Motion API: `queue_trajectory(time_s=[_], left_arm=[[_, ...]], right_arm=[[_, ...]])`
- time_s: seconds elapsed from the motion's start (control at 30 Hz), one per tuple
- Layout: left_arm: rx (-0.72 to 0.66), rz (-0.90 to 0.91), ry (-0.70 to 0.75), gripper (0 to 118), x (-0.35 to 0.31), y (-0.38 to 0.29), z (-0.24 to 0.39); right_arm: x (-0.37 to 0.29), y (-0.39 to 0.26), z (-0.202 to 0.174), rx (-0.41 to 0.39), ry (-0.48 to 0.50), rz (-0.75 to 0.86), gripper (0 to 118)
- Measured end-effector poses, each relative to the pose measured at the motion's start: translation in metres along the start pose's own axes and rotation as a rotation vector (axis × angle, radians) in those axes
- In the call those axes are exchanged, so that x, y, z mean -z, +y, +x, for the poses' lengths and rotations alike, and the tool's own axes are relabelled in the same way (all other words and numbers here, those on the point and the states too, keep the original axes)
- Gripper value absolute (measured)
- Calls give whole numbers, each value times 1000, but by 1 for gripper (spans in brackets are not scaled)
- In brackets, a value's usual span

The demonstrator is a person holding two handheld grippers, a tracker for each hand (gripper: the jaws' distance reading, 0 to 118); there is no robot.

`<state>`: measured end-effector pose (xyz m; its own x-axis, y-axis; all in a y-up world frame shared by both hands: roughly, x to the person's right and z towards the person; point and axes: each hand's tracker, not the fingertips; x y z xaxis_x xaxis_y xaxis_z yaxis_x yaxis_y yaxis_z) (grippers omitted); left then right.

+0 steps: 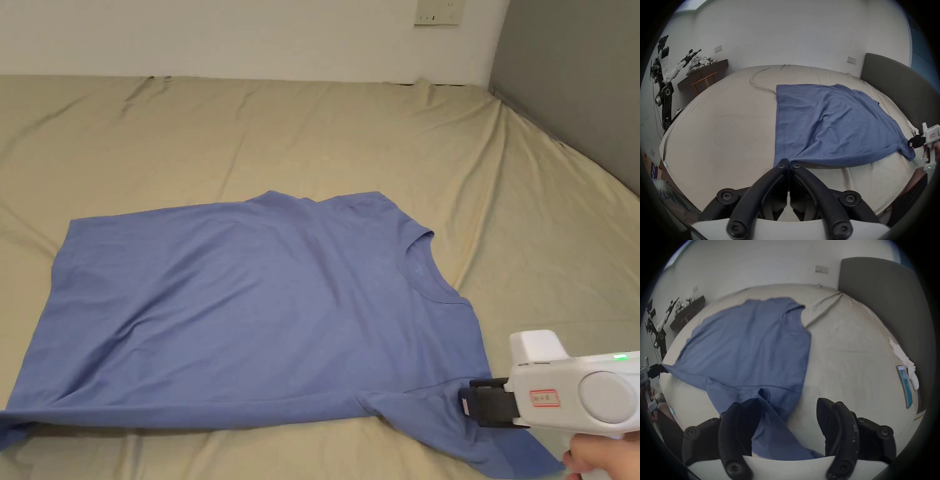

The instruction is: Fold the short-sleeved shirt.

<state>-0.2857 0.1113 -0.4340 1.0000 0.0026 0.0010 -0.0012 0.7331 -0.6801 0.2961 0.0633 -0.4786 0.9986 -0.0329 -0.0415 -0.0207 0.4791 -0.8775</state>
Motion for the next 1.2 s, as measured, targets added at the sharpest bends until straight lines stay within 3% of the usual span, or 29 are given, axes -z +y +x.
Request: queue_trajectory(time_s=[0.03,0.07,0.17,0.27,0.4,0.67,0.93,1.2], left_arm=[[2,-2,3,0,0,-1,1],[5,-3,4,0,-1,-1,1],[21,-11,5,0,0,-4,-2],[26,-11,9,0,0,-4,-6],[21,3,1,0,-4,2,-7],[39,39,6,0,16,66,-15],[-8,-95,33,0,103,118,-26],[28,-223,78,0,169,119,-16]], right_arm=[[3,-1,-2,8,24,-20,10],[6,-4,-8,-3,43,-25,5],[0,-10,-16,-49,23,8,5],[-16,-11,-9,12,37,48,5],[-48,-2,-6,-14,19,114,5],[-82,89,-10,-49,26,159,5],[-16,179,-17,-24,6,73,5],[70,212,-25,-46,-65,-31,5]])
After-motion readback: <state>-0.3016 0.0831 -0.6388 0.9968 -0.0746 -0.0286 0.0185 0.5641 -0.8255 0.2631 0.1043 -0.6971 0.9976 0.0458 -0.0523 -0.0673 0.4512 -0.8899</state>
